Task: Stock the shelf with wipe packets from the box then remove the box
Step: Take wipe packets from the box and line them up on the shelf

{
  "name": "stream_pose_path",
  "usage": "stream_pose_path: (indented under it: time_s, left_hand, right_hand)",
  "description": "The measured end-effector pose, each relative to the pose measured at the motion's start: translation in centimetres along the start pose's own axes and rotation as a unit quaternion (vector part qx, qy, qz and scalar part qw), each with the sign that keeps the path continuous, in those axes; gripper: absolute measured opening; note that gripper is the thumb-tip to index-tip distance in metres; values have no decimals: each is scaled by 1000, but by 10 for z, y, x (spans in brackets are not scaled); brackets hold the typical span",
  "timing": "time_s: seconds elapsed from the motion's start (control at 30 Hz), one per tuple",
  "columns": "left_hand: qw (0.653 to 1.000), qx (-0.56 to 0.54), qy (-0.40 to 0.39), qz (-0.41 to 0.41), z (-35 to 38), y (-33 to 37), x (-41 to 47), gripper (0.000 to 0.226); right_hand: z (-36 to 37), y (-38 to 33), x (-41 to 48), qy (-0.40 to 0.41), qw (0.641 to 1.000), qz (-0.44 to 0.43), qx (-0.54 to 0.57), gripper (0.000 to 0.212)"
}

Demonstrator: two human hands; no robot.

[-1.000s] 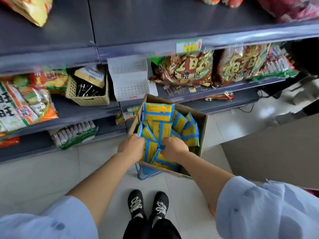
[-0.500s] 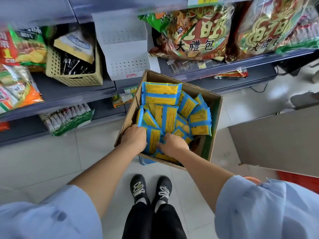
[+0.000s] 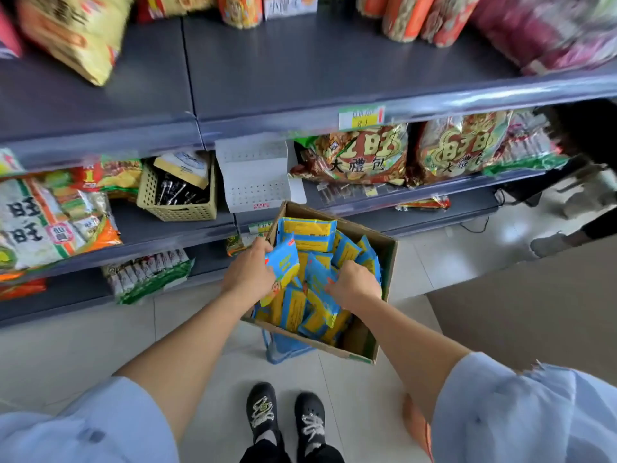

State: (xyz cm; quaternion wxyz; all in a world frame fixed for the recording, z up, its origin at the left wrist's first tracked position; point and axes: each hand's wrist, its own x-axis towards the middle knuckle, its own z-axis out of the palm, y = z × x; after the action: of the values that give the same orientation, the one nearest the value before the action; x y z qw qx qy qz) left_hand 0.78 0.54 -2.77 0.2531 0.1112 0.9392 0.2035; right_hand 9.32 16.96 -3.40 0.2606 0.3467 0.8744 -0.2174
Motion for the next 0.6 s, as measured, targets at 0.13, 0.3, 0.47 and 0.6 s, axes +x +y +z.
stream_pose_path:
  time_s: [0.13,0.3,0.47,0.6]
  left_hand:
    - [998,-11,53,8,-34,2,-13,24]
    - [993,-25,114,6,-82,-4,-43,28]
    - [986,-6,166,-24,-134,-19,-82,35]
    - [976,32,211,-50,-178,-39,-119,31]
  right_hand:
    - [-34,-10,-19,43,997,-58,24,21]
    - [-73,-29,-43,77,988,-118,56,24]
    - [-104,-66,-72,105,974,-191,60,22]
    - [-124,-109,-101,136,951,-272,58,14]
